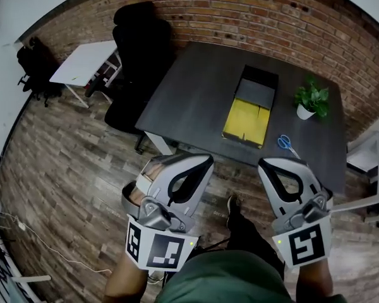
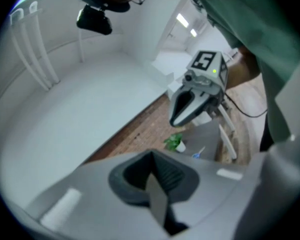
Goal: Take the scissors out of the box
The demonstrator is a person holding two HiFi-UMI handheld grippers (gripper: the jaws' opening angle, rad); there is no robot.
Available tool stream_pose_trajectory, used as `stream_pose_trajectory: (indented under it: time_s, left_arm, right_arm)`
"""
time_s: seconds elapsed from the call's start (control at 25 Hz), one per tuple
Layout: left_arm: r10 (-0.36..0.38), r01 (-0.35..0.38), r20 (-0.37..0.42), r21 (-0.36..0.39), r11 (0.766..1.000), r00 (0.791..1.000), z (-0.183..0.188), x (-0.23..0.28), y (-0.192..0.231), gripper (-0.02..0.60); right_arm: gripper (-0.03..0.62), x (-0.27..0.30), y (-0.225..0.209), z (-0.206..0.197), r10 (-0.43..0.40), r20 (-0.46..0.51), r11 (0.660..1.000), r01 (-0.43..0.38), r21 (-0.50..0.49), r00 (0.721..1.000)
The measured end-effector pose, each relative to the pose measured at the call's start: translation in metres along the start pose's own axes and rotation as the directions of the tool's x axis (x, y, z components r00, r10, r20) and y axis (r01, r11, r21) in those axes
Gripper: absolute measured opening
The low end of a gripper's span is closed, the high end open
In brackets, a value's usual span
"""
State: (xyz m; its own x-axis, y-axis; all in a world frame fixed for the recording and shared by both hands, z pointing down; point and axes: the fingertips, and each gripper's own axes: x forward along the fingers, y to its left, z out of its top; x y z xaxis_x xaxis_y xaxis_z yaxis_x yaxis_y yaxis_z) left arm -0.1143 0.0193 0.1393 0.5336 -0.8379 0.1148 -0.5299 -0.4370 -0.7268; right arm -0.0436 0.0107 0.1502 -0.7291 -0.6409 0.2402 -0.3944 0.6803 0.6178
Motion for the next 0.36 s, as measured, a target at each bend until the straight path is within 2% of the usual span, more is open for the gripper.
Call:
stream_pose_trajectory:
  time_s: [0.36]
  left_arm:
    - [0.058, -0.058, 0.013, -0.020, 0.998, 0.998, 0.017, -0.124, -0.012, -0.002]
  right_arm:
    - [0.006, -0.046, 0.107, 0.088, 0.067, 0.045, 0.996, -0.064, -0.057, 0.997]
